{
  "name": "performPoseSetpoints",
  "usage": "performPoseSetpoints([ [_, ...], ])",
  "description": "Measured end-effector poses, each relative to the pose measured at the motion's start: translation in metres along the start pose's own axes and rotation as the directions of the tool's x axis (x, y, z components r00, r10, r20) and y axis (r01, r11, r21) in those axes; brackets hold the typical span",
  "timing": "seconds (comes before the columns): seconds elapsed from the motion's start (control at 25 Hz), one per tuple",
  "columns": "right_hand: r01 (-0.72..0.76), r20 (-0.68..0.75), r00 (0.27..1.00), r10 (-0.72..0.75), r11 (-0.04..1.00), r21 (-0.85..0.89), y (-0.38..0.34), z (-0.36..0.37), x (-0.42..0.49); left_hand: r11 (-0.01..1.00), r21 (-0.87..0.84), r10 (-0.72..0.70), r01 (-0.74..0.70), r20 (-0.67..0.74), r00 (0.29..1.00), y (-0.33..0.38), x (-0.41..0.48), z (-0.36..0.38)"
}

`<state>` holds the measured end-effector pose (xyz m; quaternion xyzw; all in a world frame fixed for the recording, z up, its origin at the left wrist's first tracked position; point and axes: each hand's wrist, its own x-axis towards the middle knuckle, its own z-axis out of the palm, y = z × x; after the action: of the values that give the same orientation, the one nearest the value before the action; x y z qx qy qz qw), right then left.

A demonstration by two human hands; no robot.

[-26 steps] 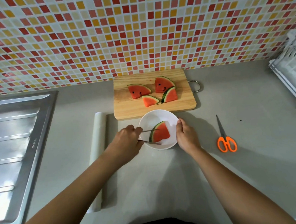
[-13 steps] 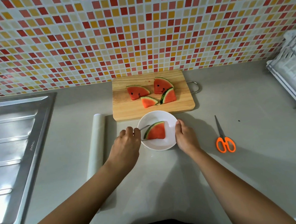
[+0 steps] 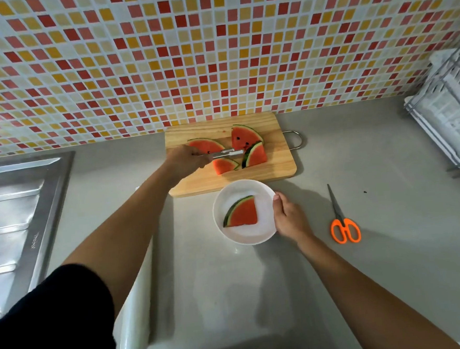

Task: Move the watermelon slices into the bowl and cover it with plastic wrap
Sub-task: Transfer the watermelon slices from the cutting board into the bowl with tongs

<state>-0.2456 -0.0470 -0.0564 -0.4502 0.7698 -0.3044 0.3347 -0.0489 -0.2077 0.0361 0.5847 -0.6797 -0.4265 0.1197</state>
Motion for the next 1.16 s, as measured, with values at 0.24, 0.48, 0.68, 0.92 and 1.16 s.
performPoseSetpoints([
  [0.24, 0.045, -0.028, 0.999, -0.044, 0.999, 0.027, 0.003, 0.001, -0.001, 0.997, 0.079, 0.001, -0.014, 0.161, 0.987, 0.01, 0.05, 0.006],
  [0.48, 0.057, -0.033, 0.998, -0.056, 0.998, 0.014, 0.003, 0.001, -0.002, 0.988, -0.148, -0.013, 0.051, 0.25, 0.968, 0.002, 0.059, 0.02],
  [0.68, 0.049, -0.048, 0.998, -0.047, 0.998, 0.048, 0.002, 0.001, -0.004, 0.961, -0.253, -0.039, 0.107, 0.261, 0.964, 0.001, 0.049, 0.011],
  [0.92, 0.009, -0.045, 0.999, -0.007, 0.999, 0.049, 0.001, 0.001, -0.003, 0.988, -0.156, 0.038, 0.011, 0.311, 0.95, -0.007, -0.001, -0.042],
  [1.16, -0.015, -0.037, 0.999, 0.017, 0.999, 0.052, 0.001, 0.002, -0.003, 0.958, 0.247, 0.06, -0.148, 0.329, 0.942, -0.014, -0.059, -0.019],
])
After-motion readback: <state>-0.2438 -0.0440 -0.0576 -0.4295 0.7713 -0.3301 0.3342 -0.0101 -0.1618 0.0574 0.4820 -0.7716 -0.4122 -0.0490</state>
